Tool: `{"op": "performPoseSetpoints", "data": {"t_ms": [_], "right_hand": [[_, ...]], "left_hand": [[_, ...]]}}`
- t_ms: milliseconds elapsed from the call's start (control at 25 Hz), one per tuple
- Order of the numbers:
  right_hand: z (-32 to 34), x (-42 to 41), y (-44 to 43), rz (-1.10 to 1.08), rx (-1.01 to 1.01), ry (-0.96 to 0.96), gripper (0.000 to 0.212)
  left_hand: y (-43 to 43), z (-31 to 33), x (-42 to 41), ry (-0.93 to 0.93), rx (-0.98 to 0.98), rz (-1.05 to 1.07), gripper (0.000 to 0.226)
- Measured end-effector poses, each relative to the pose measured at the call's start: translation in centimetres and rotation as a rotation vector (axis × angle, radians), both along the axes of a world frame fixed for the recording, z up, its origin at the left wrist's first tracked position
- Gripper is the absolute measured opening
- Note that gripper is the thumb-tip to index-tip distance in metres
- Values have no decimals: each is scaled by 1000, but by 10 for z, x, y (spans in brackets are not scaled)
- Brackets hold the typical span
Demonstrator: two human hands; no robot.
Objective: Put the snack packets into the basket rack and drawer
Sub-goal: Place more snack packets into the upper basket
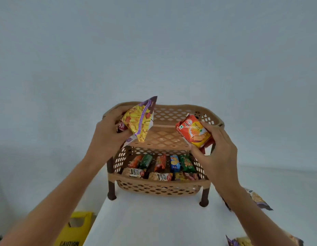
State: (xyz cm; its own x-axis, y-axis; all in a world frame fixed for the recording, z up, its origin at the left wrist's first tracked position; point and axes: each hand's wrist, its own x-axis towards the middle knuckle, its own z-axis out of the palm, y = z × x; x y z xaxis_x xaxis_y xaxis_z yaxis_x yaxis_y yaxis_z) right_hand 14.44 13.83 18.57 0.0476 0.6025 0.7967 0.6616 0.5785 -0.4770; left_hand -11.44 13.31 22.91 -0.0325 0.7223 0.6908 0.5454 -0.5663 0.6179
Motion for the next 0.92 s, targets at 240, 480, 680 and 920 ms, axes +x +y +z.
{"op": "performPoseSetpoints", "data": {"t_ms": [240, 480, 680, 920], "right_hand": [[52, 0, 69, -36, 53, -4, 58], [64, -9, 122, 20, -13, -150, 56], [63, -22, 155, 85, -261, -311, 61], [68, -38, 181, 145, -409, -329, 63]], "left_hand": [[97, 49, -5, 313, -82, 65, 41], [160, 28, -17, 818, -462, 122, 47], [179, 19, -15, 977, -667, 150, 48], [175, 30, -15, 915, -1191, 0, 69]]}}
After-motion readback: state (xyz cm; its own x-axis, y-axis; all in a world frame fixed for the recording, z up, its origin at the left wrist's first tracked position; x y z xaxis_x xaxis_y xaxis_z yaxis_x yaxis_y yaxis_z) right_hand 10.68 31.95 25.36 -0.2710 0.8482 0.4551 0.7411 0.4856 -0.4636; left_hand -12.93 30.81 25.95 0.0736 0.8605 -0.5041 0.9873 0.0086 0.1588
